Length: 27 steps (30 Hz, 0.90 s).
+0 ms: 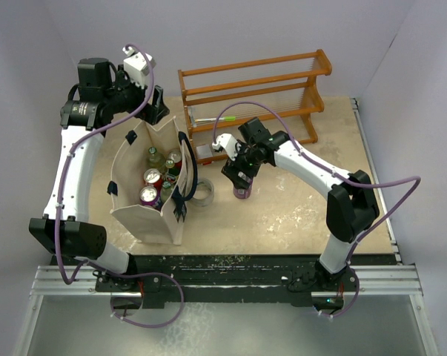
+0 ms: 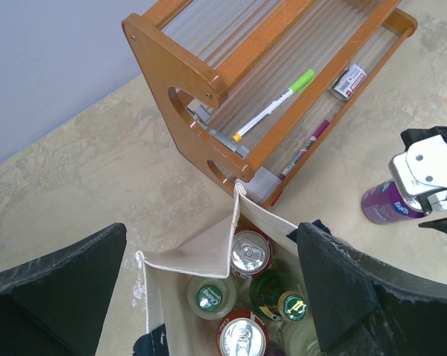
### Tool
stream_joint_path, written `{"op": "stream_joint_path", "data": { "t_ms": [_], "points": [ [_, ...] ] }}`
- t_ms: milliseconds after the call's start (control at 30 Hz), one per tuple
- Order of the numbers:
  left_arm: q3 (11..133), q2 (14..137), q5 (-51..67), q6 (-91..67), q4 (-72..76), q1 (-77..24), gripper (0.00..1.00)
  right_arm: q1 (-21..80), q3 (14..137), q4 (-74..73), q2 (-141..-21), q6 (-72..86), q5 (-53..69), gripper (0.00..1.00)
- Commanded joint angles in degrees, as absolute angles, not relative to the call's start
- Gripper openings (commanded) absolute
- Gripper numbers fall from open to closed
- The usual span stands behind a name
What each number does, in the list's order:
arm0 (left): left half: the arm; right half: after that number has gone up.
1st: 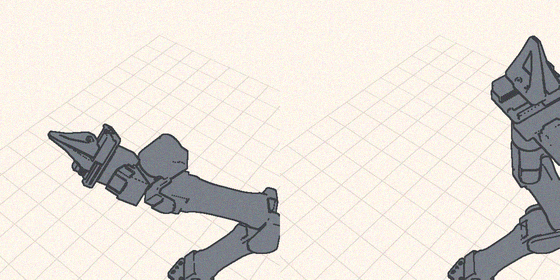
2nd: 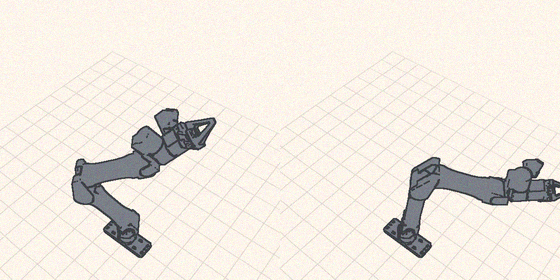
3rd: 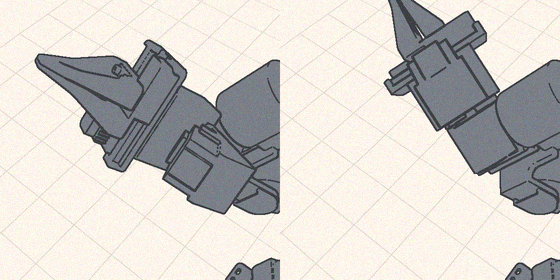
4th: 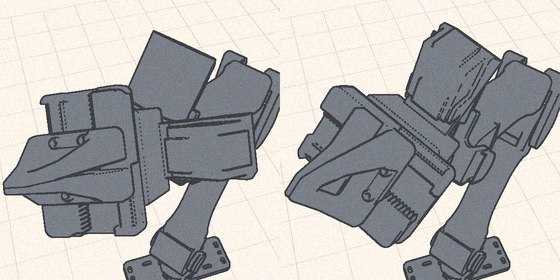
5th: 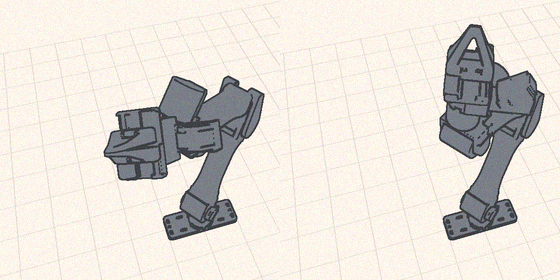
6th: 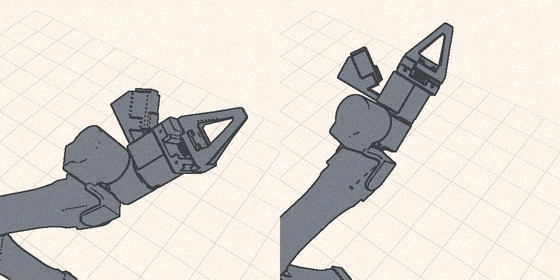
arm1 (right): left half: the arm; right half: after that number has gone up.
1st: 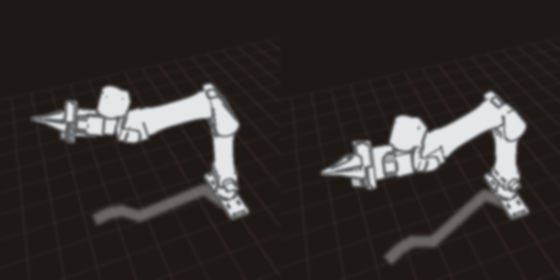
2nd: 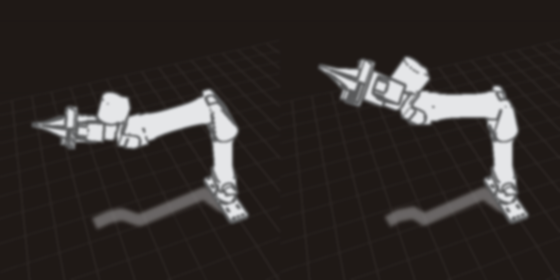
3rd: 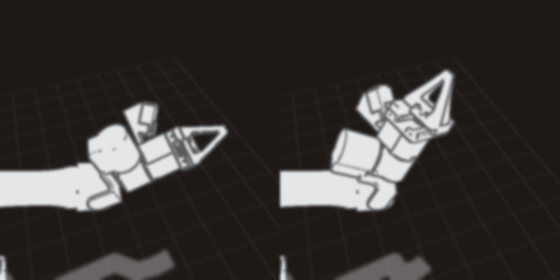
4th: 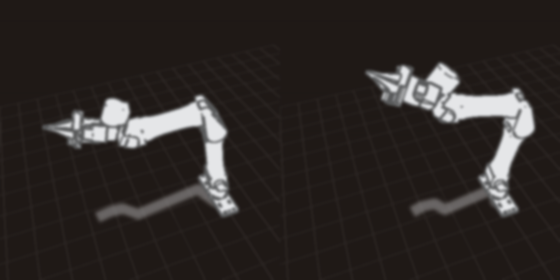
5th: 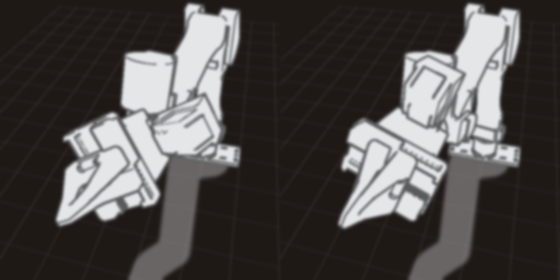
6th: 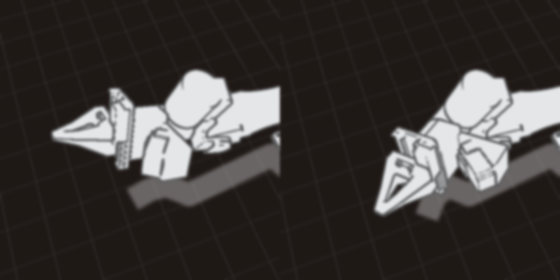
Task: Place the beverage into the canvas bag
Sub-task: Move the drink to the center of the board, then pick up the drink from the center of the board.
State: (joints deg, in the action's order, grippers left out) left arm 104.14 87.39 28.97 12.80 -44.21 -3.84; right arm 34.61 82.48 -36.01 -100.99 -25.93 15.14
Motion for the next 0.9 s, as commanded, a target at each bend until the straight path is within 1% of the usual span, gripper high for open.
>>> {"op": "stream_joint_path", "data": {
  "t_ms": [0, 67, 267, 433, 567, 867],
  "points": [
    [104.3, 85.9, 30.7, 13.5, -42.8, -4.6, 0.99, 35.0, 86.0, -36.9, -99.9, -25.5, 18.9, 0.90],
    [104.6, 86.1, 30.8, 14.7, -43.4, -5.4, 0.99, 34.9, 86.9, -39.0, -99.3, -24.8, 22.2, 0.93],
    [105.9, 87.4, 27.6, 23.8, -46.2, -13.9, 0.99, 32.6, 87.3, -37.2, -95.4, -23.0, 21.0, 0.94],
    [107.5, 89.4, 29.5, 22.5, -45.6, -17.6, 0.99, 22.3, 89.2, -36.0, -94.2, -18.9, 23.1, 0.93],
    [107.1, 91.3, 29.1, 25.8, -46.8, -22.8, 0.99, 16.5, 89.5, -35.3, -92.7, -17.9, 23.2, 0.92],
    [97.3, 93.5, 30.1, 32.4, -44.5, -31.4, 0.99, 5.8, 87.5, -34.0, -89.4, -16.8, 23.2, 0.92]
  ]
}}
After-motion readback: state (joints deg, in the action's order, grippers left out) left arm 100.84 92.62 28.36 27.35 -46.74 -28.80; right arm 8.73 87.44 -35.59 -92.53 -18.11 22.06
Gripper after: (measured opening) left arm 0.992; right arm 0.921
